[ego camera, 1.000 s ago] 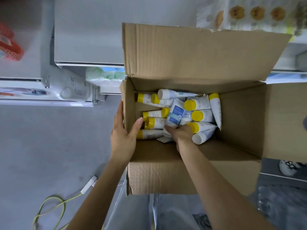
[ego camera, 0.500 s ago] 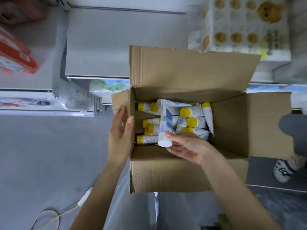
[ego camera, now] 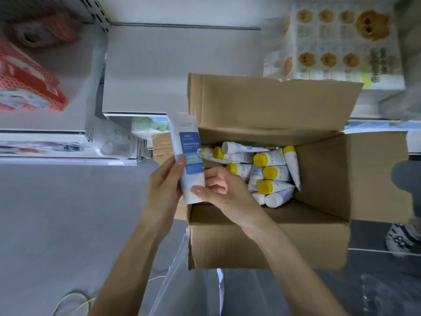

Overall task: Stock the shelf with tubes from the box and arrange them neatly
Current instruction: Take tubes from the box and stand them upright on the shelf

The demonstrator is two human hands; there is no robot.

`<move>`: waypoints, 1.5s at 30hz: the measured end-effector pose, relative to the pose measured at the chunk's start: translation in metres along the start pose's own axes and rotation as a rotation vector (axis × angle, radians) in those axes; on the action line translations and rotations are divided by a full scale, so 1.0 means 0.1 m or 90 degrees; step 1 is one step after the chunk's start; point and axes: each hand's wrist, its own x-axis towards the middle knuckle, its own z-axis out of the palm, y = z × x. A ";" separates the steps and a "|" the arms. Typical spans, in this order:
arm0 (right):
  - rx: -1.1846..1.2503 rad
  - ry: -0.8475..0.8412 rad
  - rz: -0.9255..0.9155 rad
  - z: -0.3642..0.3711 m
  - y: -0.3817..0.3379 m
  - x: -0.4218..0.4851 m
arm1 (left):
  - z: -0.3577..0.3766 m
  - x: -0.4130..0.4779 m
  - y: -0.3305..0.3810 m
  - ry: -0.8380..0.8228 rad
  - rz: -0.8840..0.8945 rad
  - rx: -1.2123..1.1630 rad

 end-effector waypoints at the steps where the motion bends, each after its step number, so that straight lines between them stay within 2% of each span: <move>1: 0.019 -0.006 0.001 -0.02 0.02 0.03 | -0.03 0.02 0.01 0.000 -0.016 -0.033; 4: 0.120 0.068 0.041 -0.20 0.17 0.22 | -0.12 0.09 0.00 0.015 -0.038 -0.110; 7: 0.237 0.190 0.140 -0.41 0.40 0.53 | -0.22 0.15 -0.03 0.025 -0.040 -0.113; 9: 0.335 0.234 0.184 -0.50 0.49 0.75 | -0.28 0.19 -0.05 0.024 -0.041 -0.102; 12: 0.439 0.285 0.187 -0.57 0.58 1.06 | -0.32 0.22 -0.08 0.011 -0.041 -0.083; 15: 0.481 0.330 0.202 -0.57 0.65 1.31 | -0.33 0.23 -0.10 0.011 -0.047 -0.070; 27: 0.595 0.355 0.236 -0.51 0.77 1.64 | -0.43 0.21 -0.18 0.016 -0.062 -0.018; 34: 0.693 0.373 0.209 -0.50 0.64 1.60 | -0.50 0.18 -0.23 0.024 -0.063 -0.010; 40: 0.645 0.342 0.271 -0.46 0.64 1.34 | -0.47 0.14 -0.24 0.006 -0.067 -0.041; 45: 0.615 0.250 0.275 -0.27 0.40 0.72 | -0.33 0.06 -0.11 -0.018 -0.078 -0.123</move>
